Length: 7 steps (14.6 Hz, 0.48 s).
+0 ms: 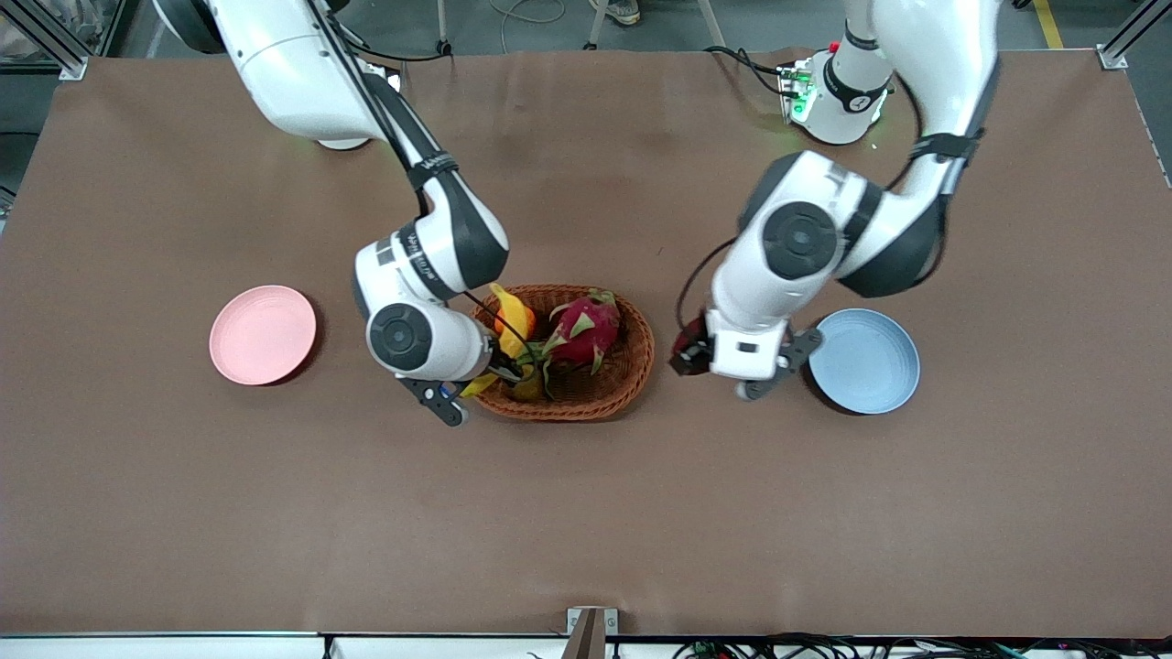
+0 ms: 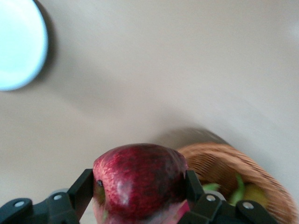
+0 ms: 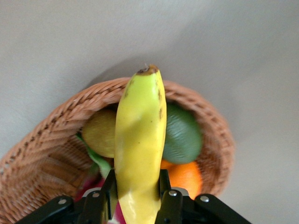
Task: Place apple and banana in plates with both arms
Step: 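Carry the banana toward the pink plate while the left gripper carries the dragon fruit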
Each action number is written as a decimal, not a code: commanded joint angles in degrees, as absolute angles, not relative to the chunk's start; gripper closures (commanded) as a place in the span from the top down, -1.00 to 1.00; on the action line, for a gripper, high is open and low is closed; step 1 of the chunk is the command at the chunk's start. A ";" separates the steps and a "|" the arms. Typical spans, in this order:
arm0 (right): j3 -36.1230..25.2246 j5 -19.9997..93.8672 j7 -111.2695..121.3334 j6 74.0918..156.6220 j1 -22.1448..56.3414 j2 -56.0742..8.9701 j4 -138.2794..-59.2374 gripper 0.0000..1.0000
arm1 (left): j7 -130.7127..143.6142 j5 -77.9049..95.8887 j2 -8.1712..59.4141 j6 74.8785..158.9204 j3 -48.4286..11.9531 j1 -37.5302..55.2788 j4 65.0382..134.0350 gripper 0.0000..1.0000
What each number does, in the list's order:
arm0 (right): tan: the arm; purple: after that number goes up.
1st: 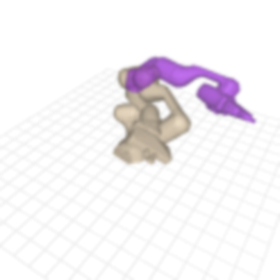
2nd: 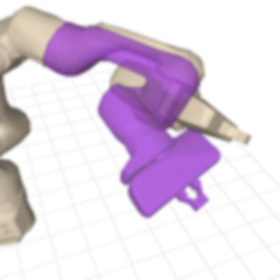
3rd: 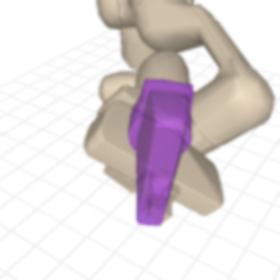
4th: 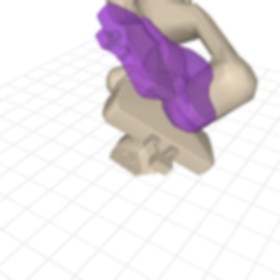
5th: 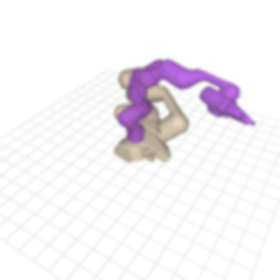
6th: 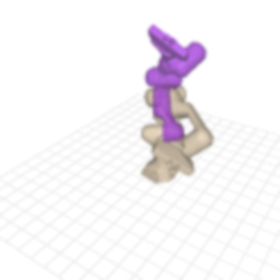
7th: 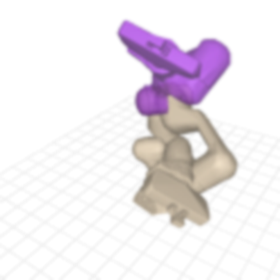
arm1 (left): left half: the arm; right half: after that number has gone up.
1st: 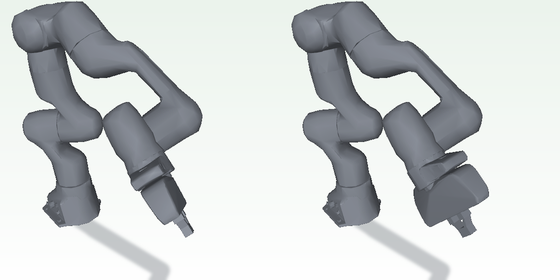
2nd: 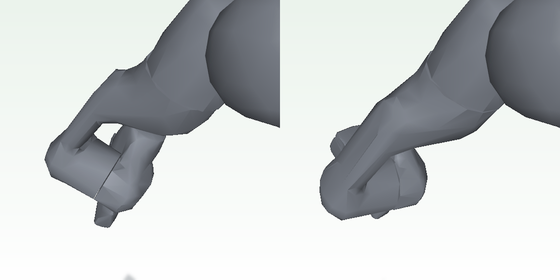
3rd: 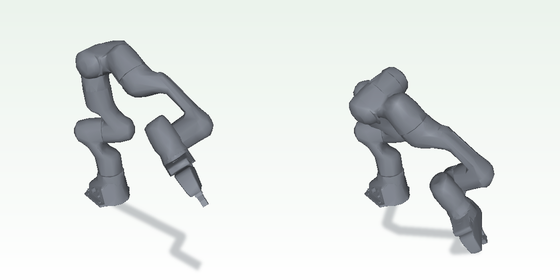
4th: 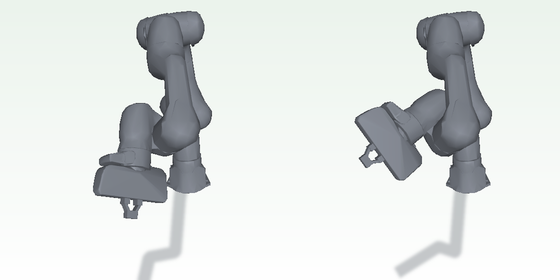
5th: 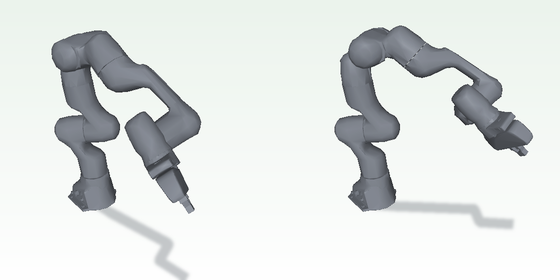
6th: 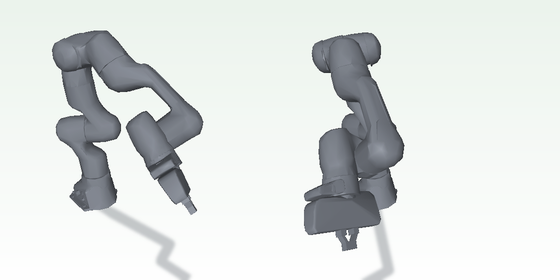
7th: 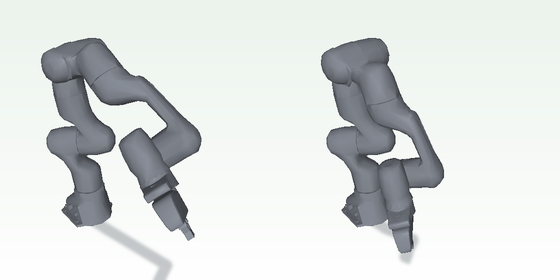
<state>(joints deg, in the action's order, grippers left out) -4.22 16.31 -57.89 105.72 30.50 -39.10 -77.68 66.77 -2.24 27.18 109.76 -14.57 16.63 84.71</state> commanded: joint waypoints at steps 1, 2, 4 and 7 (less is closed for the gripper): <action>-5.18 12.76 -48.98 99.95 28.13 -35.25 -79.01 -0.38 | 60.58 -7.09 23.57 107.93 -15.03 12.59 90.86 -0.97; -5.19 11.96 -47.04 99.06 27.08 -34.98 -79.10 -0.39 | 58.47 -9.73 22.86 107.93 -15.29 10.83 92.97 -0.97; -5.19 11.51 -42.65 98.88 24.53 -33.93 -80.76 -0.40 | 54.43 -11.16 22.59 107.93 -15.29 7.58 95.79 -0.96; -5.19 11.43 -35.27 98.88 20.14 -30.87 -85.93 -0.40 | 49.15 -11.16 22.59 110.03 -15.47 1.78 100.97 -0.92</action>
<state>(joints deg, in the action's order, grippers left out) -5.98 12.05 -39.58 98.40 22.91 -35.38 -79.58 52.11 -10.22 24.97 108.05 -14.70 5.16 95.77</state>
